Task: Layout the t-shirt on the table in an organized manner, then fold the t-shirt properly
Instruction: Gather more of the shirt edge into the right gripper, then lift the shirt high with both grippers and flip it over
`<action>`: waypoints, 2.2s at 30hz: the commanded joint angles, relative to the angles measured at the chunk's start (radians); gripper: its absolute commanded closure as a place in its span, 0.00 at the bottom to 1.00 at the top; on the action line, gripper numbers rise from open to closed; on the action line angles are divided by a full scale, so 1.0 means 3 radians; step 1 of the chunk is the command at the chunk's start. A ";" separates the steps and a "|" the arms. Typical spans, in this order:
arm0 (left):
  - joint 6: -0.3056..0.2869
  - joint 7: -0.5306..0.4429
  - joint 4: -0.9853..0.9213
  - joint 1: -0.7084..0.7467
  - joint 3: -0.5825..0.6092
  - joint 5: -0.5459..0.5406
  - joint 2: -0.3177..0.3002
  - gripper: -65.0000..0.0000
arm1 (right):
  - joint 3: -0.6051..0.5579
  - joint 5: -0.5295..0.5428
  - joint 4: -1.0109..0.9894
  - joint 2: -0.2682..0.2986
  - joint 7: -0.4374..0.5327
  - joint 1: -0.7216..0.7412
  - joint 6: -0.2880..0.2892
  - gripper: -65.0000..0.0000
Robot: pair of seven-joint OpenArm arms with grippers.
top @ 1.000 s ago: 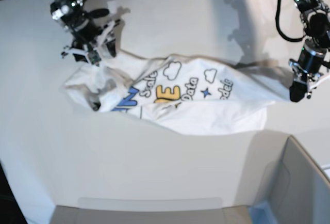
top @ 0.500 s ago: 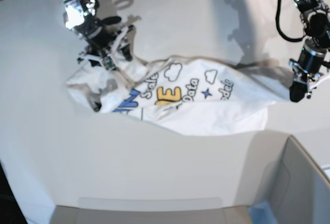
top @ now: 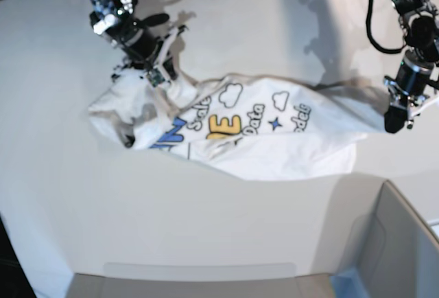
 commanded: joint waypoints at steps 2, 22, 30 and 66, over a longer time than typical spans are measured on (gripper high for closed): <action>0.0053 0.0020 0.0049 -0.0025 -0.0013 -0.0128 -0.0056 1.00 | 0.0017 0.0011 0.0222 0.0026 0.0084 -0.0009 -0.0010 1.00; 0.0022 0.0214 0.0182 0.0077 -0.0304 -0.0128 -0.0066 1.00 | 0.0820 0.0046 0.0892 -0.0563 0.0298 0.1484 -0.0005 1.00; 0.0017 0.0644 0.0437 -0.0352 -0.0908 -0.0128 -0.0143 1.00 | 0.0841 0.0517 0.0866 -0.0701 0.0738 0.2236 -0.0015 1.00; 0.0027 0.0214 -0.0611 -0.1723 -0.0361 -0.0128 -0.0803 1.00 | 0.0938 0.0537 0.0032 -0.0639 0.1009 0.2472 -0.0854 1.00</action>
